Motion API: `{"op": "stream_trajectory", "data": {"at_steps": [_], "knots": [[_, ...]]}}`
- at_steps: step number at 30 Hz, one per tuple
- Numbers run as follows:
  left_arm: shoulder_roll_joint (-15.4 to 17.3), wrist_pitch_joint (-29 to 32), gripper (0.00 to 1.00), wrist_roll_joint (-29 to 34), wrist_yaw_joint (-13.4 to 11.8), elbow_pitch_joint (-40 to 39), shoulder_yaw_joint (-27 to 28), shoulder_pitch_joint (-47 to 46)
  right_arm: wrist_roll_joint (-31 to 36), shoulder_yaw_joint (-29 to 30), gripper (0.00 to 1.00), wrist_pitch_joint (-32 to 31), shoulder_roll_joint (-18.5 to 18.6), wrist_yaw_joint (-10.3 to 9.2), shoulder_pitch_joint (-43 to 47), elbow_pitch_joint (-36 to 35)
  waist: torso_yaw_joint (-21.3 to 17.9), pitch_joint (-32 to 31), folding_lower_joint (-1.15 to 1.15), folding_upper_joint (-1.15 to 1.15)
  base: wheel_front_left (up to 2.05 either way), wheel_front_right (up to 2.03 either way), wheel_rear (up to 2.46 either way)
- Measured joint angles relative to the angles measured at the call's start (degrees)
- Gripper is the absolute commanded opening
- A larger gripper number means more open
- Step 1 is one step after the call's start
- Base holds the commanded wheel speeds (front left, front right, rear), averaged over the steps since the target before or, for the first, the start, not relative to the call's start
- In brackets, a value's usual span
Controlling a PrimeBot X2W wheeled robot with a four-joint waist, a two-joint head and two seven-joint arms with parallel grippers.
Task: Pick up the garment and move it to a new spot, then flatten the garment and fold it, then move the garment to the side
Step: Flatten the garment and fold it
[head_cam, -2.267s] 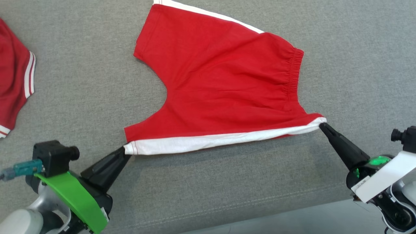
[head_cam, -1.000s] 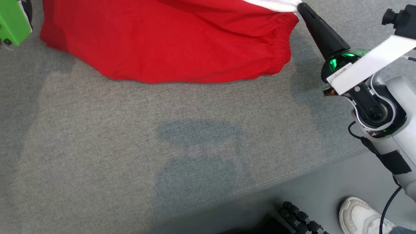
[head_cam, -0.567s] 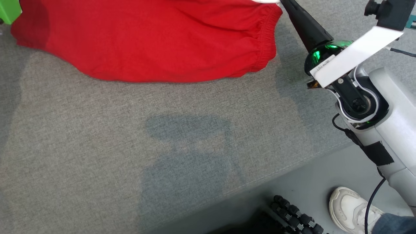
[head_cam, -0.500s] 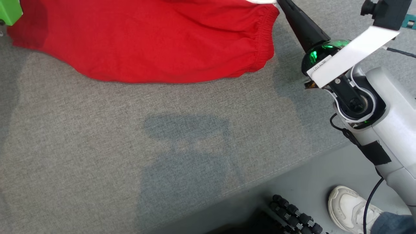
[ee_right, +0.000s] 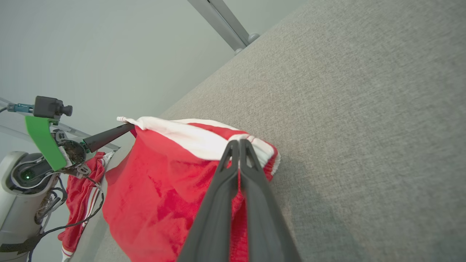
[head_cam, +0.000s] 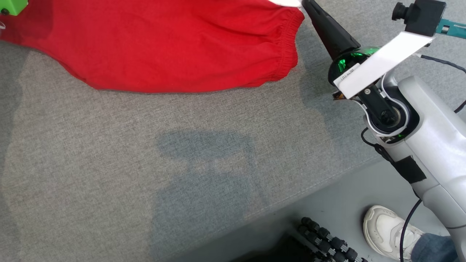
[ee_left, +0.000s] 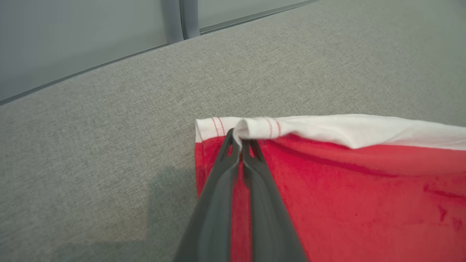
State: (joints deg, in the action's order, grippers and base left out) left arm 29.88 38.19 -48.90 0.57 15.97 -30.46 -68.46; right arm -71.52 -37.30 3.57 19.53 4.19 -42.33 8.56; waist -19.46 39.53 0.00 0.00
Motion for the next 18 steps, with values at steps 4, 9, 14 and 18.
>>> {"op": "stream_trajectory", "data": {"at_steps": [4,9,14,18], "knots": [[-0.1,-0.2,0.0,0.0,0.1,1.5,-0.1,-0.4,0.0,-0.2,0.0,0.3,-0.5,0.29,-0.7,0.7,-0.3,0.1,0.0,0.0,0.0,0.0,0.0],[-0.2,-0.6,0.14,0.7,0.5,3.2,-0.5,-1.2,0.0,-0.2,0.42,0.9,-1.6,0.38,-1.6,1.5,-0.6,0.2,0.0,0.0,0.0,0.0,0.0],[-0.4,-1.5,0.96,1.8,0.8,5.1,-1.3,-1.4,0.6,-0.2,1.0,1.5,-1.8,0.6,-1.9,2.9,-0.7,0.2,0.0,0.0,0.0,0.0,0.0],[-0.4,-2.6,1.0,3.5,1.0,6.7,-1.8,-1.4,1.4,-0.1,1.0,2.6,-1.9,0.62,-1.9,4.1,-0.8,-0.1,0.0,0.0,0.0,0.0,0.0]]}}
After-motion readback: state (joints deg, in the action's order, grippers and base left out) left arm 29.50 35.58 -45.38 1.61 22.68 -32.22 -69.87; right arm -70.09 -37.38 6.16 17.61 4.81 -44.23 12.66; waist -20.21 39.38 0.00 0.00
